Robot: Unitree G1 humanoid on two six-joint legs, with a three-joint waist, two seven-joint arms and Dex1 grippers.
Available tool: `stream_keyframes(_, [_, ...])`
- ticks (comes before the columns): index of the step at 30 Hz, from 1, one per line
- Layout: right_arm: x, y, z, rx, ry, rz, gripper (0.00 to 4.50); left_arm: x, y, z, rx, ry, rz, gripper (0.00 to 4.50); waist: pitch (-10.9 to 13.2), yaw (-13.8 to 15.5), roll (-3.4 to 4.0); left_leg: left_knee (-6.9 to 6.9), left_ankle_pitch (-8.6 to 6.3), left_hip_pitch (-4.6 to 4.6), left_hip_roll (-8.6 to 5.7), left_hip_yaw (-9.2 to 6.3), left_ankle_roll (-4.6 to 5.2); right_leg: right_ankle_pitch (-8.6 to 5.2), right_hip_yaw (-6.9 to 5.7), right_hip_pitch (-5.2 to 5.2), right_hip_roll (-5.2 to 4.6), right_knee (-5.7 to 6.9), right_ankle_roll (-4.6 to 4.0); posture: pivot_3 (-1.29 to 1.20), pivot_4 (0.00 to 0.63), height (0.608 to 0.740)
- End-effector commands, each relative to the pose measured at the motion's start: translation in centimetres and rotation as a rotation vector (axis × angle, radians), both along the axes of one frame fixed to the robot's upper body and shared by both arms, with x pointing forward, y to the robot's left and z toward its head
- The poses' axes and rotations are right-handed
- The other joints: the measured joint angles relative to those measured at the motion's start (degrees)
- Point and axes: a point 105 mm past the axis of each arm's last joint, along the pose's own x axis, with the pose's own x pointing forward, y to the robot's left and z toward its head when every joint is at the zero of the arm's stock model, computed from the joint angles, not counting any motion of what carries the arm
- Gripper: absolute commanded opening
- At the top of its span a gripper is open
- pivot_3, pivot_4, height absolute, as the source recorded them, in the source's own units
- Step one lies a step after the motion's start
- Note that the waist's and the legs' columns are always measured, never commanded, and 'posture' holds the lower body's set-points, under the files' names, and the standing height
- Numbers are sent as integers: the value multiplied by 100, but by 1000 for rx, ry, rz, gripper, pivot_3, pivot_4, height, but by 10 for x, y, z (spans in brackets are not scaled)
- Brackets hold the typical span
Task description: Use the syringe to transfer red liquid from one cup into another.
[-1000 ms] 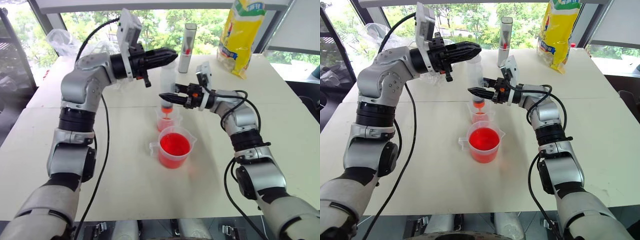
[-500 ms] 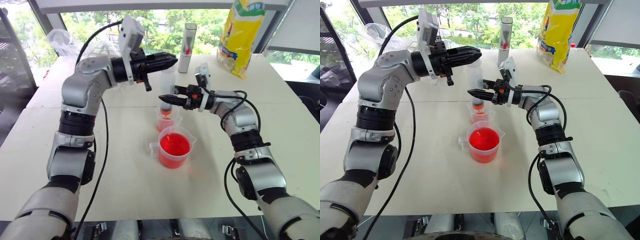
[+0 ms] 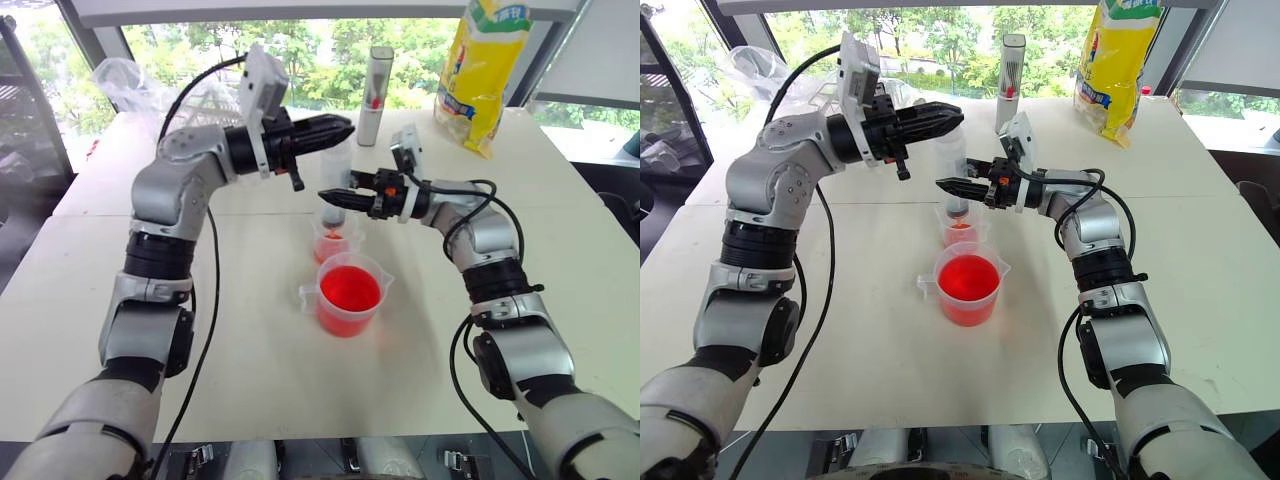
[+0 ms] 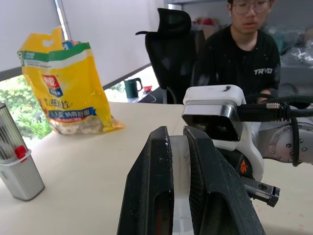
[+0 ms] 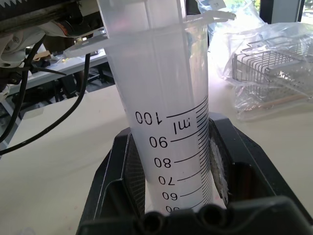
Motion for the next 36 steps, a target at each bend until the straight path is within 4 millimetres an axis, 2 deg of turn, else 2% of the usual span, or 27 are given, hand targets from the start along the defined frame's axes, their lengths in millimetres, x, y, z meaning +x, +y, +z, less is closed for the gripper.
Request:
stream_keyframes(1, [-5, -7, 55, 90, -159, -5, 1412, 0, -8, -22, 72, 38, -13, 72, 0, -1, 0, 0, 0, 0, 0, 0, 0, 0, 0, 0, 0, 0, 0, 0, 150, 740])
stream_keyframes(10, [-5, -8, 59, 103, -161, -9, 1412, -1, -9, -27, 80, 51, -19, 72, 0, -2, 0, 0, 0, 0, 0, 0, 0, 0, 0, 0, 1, 0, 0, 0, 150, 740])
stream_keyframes(20, [-5, -6, 54, 95, -150, -3, 1412, -1, -4, -19, 77, 47, -15, 72, 0, -2, 0, 0, 0, 0, 0, 0, 0, 0, 0, 0, 1, 0, 0, 0, 150, 740])
stream_keyframes(23, [-6, -5, 53, 91, -147, 4, 1412, -2, 0, -13, 52, 54, -17, 1301, 0, -1, 0, 0, 0, 0, 0, 0, 0, 0, 0, 0, 1, 0, 0, 0, 150, 740])
stream_keyframes(29, [-7, -4, 51, 91, -143, 10, 1412, 2, 10, -5, 26, 27, 32, 4315, 0, -7, 0, -1, 0, 1, 0, 0, 0, 0, 0, 0, 1, 0, 0, 0, 150, 740])
stream_keyframes(30, [-7, -4, 51, 92, -142, 11, 1412, 4, 13, -3, 17, 24, 49, 4467, 1, -4, 2, 0, 0, 1, 1, -2, 0, 0, 0, 0, 2, 0, 0, 0, 150, 740])
stream_keyframes(36, [-9, -2, 50, 96, -138, 17, 1412, 10, 32, 13, -37, 8, 121, 4467, 0, 0, 2, -1, 0, 0, 1, -1, 0, 0, 0, 0, 0, 0, 0, 0, 150, 740])
